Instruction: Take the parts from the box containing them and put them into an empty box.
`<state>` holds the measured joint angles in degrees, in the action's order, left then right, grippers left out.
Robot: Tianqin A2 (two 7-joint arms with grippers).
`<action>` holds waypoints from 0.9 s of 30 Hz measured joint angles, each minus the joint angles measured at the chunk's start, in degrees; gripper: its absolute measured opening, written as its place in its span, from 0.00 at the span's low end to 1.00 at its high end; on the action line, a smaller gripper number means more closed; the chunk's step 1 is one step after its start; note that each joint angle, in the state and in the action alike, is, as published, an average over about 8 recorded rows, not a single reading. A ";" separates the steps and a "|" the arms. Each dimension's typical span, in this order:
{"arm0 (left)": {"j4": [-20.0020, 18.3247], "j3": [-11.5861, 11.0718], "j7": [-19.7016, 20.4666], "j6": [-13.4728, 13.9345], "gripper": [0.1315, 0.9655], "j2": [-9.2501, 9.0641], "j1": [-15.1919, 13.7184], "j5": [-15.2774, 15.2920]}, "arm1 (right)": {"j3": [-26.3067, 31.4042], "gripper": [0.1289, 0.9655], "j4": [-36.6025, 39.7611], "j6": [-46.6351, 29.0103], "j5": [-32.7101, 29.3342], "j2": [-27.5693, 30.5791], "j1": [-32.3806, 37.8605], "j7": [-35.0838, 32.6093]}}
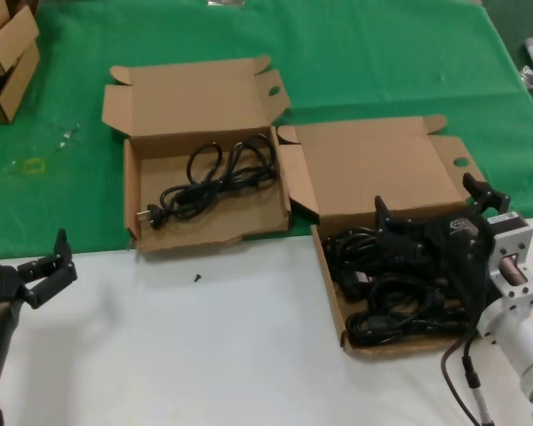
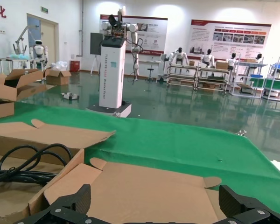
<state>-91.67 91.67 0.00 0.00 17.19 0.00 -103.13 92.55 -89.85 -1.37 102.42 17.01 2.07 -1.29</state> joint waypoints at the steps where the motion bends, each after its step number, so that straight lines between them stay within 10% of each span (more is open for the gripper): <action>1: 0.00 0.00 0.00 0.00 1.00 0.00 0.00 0.00 | 0.00 1.00 0.00 0.00 0.00 0.00 0.00 0.00; 27: 0.00 0.00 0.00 0.00 1.00 0.00 0.00 0.00 | 0.00 1.00 0.00 0.00 0.00 0.00 0.00 0.00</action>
<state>-91.67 91.67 0.00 0.00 17.19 0.00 -103.13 92.55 -89.85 -1.37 102.42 17.01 2.07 -1.29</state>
